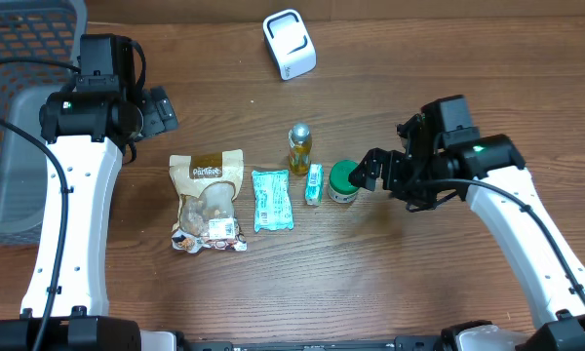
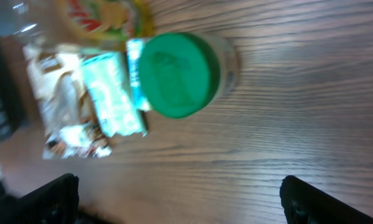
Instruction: Scan the item barcode
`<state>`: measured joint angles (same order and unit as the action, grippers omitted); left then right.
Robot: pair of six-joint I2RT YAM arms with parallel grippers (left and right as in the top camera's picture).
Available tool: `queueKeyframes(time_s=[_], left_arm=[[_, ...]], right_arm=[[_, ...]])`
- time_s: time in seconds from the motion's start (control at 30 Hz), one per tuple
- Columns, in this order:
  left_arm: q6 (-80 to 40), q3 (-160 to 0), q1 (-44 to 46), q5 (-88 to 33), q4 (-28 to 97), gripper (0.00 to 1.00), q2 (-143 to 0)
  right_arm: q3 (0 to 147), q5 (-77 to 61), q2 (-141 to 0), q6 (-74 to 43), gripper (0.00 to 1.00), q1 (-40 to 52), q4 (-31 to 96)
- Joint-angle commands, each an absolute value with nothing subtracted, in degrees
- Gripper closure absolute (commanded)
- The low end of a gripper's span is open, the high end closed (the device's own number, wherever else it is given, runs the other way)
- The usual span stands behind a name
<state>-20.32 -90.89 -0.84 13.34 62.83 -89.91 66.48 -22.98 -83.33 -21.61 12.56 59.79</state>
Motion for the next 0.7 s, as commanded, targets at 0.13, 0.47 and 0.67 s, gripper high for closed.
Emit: queueKeyframes(time_s=[0.13, 0.47, 0.67], left_arm=[[-18.81, -91.13, -0.73, 13.89, 62.78, 0.0, -89.71], [-18.83, -91.13, -0.73, 13.89, 62.78, 0.01, -89.71], [-18.81, -91.13, -0.73, 13.89, 62.78, 0.01, -89.71]], right_arm=[[67.72, -11.81, -83.44, -32.18, 0.0, 19.25, 54.59], [67.72, -12.23, -83.44, -32.16, 0.0, 20.29, 53.63], [67.72, -12.23, -83.44, -32.18, 0.0, 20.29, 53.63]])
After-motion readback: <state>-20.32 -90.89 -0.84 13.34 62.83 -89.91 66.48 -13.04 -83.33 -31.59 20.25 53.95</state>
